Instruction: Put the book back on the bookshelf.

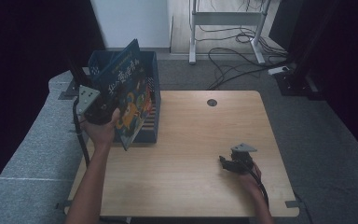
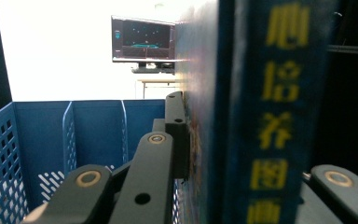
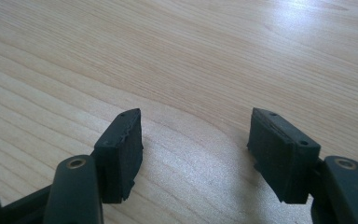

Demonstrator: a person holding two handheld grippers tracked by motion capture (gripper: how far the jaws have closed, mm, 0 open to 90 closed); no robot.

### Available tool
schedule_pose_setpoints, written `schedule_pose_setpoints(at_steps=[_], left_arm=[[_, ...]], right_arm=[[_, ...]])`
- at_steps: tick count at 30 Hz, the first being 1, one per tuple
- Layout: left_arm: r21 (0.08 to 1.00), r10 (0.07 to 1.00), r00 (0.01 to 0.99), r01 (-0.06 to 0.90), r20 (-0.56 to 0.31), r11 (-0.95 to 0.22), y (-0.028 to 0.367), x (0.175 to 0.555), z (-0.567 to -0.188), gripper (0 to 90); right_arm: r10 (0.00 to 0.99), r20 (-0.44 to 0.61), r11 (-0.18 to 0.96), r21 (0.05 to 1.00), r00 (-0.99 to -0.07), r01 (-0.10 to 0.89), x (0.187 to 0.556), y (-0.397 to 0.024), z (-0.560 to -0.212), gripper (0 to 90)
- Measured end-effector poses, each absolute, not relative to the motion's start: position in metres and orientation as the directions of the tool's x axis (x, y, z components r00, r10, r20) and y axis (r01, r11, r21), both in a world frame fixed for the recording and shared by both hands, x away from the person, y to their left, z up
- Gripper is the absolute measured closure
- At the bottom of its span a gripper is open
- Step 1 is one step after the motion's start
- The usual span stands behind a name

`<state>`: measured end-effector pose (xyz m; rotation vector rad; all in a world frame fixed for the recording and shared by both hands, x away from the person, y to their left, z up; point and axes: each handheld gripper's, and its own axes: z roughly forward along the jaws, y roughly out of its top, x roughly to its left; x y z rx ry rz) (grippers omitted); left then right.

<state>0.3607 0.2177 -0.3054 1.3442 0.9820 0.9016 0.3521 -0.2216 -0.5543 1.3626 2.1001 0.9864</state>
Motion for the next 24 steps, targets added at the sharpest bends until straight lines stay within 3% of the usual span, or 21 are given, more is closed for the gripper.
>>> schedule_pose_setpoints(at_steps=[24], left_arm=[[0.999, 0.953, 0.302, 0.027, -0.035, 0.028, 0.2, 0.392, -0.3, 82.2]], right_arm=[[0.913, 0.013, 0.254, 0.764, -0.408, 0.593, 0.352, -0.222, -0.554, 34.0]])
